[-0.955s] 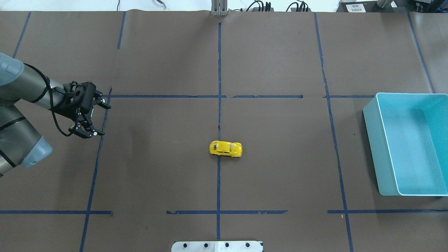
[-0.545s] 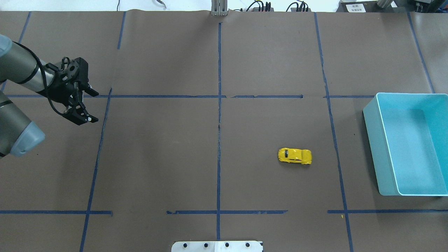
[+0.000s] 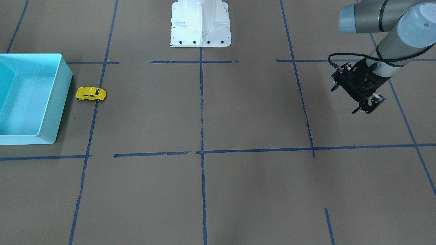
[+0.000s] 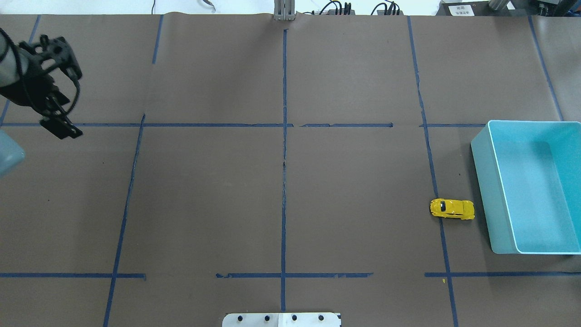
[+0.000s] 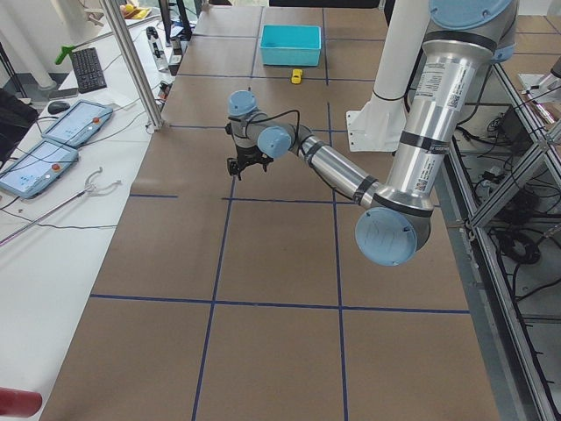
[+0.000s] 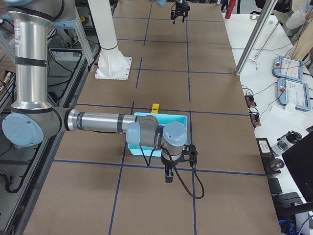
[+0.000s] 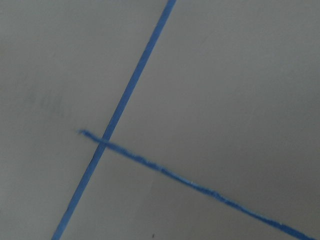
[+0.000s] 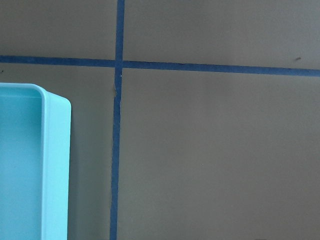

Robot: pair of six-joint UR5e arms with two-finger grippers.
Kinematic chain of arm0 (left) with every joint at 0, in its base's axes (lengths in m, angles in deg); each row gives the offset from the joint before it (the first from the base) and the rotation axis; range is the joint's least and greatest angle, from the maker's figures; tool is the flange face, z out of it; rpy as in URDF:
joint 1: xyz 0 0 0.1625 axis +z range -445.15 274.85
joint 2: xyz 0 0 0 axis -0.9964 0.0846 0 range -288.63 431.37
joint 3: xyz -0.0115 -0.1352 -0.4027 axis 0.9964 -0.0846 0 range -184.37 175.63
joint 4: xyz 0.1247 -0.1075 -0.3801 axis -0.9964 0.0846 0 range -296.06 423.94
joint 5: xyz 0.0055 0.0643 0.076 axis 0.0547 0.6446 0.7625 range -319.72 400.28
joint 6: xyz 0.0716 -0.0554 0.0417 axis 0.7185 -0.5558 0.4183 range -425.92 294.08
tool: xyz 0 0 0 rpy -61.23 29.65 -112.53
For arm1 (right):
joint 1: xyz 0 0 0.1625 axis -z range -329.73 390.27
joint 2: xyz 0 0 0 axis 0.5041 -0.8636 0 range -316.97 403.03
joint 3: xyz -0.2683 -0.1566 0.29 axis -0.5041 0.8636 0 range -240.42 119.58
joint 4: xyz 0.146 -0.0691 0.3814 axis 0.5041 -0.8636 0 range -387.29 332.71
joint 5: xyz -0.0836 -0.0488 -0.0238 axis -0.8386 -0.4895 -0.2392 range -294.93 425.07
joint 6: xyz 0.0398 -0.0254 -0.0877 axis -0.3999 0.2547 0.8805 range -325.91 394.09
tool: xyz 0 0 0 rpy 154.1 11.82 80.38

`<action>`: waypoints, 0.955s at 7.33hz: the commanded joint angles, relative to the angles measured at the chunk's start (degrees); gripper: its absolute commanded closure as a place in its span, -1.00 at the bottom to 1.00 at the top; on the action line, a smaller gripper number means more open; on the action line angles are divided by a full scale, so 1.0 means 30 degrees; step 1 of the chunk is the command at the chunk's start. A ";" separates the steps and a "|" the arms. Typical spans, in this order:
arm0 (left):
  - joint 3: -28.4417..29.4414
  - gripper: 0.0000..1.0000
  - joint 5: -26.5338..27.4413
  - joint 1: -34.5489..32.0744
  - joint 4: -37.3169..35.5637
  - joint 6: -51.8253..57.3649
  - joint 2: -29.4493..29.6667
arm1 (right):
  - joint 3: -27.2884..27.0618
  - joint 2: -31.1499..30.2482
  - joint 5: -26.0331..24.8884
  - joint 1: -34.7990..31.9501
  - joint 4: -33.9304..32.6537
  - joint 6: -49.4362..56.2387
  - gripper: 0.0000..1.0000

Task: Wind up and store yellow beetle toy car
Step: 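Move the right gripper down to the car beside the blue bin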

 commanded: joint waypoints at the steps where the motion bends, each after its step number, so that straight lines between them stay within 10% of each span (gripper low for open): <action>1: 0.0284 -0.98 0.0386 -0.3760 -0.1004 -0.2816 -0.0411 | 0.0344 0.0029 0.0139 0.0013 -0.0023 -0.0028 -1.00; 4: 0.0231 -0.99 0.1092 -0.6669 -0.3365 -0.4611 -0.0706 | -0.0618 0.0116 0.0724 0.0129 0.0035 -0.0114 -1.00; 7: 0.1887 -0.99 0.0184 -0.8814 -0.1543 -0.4502 -0.4709 | -0.5812 0.0059 0.3187 0.2254 -0.0111 0.0031 -1.00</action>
